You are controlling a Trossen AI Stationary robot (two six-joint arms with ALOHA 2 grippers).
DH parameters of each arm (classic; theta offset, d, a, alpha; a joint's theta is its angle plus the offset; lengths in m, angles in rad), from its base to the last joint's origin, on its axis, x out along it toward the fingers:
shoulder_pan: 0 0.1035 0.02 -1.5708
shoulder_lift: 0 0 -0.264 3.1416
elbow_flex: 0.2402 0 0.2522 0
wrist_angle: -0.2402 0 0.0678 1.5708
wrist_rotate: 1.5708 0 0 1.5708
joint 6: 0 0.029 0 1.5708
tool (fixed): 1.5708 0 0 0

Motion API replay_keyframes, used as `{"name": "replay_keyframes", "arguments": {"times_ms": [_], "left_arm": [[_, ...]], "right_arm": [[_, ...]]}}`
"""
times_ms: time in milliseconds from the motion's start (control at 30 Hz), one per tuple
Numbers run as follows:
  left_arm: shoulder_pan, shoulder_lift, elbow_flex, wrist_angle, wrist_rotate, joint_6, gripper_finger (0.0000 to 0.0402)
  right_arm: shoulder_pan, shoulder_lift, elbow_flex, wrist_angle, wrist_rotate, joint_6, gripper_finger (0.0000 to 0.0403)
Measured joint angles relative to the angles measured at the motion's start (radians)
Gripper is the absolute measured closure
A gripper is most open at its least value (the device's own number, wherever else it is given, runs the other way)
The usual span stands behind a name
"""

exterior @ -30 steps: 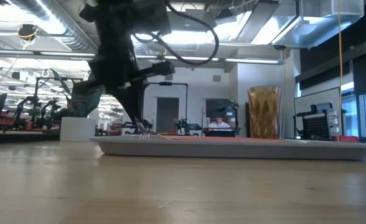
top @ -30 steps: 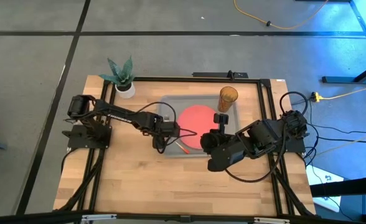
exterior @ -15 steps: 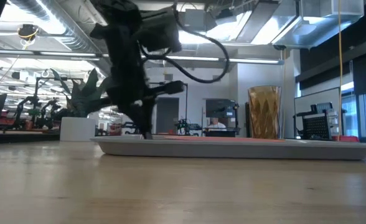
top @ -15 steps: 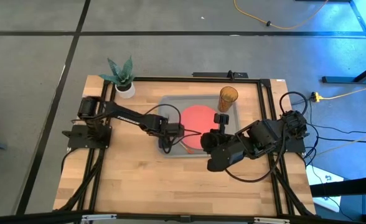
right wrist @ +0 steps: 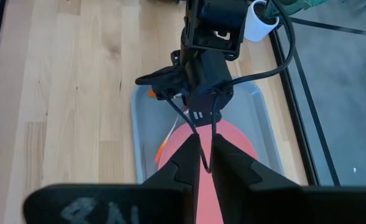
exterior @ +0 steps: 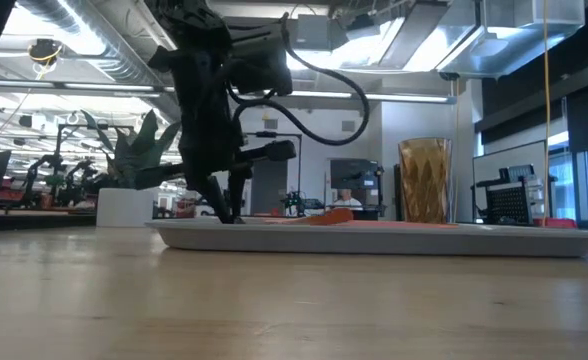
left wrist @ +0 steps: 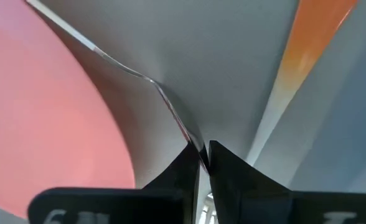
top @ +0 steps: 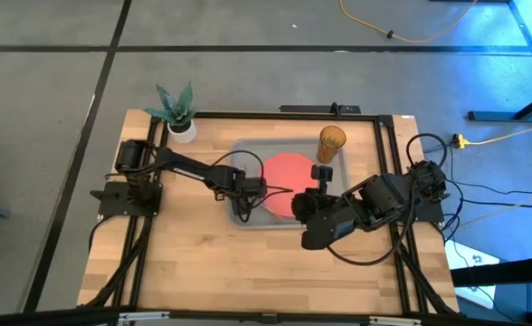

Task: Pick and place plate/cup/fork/spoon on tray
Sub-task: Put the orange spoon on the right side of the orange fork on the gray serving tray

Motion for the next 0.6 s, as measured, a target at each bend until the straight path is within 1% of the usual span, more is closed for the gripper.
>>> {"name": "replay_keyframes", "arguments": {"times_ms": [367,600], "left_arm": [[-0.018,-0.012,-0.001,0.012,-0.130,0.024,0.0375],[-0.042,-0.013,-0.001,0.015,-0.155,0.023,0.0374]], "right_arm": [[-0.002,0.000,0.000,-0.001,0.000,0.000,0.0361],[-0.002,0.000,0.000,-0.001,-0.001,0.000,0.0361]]}}
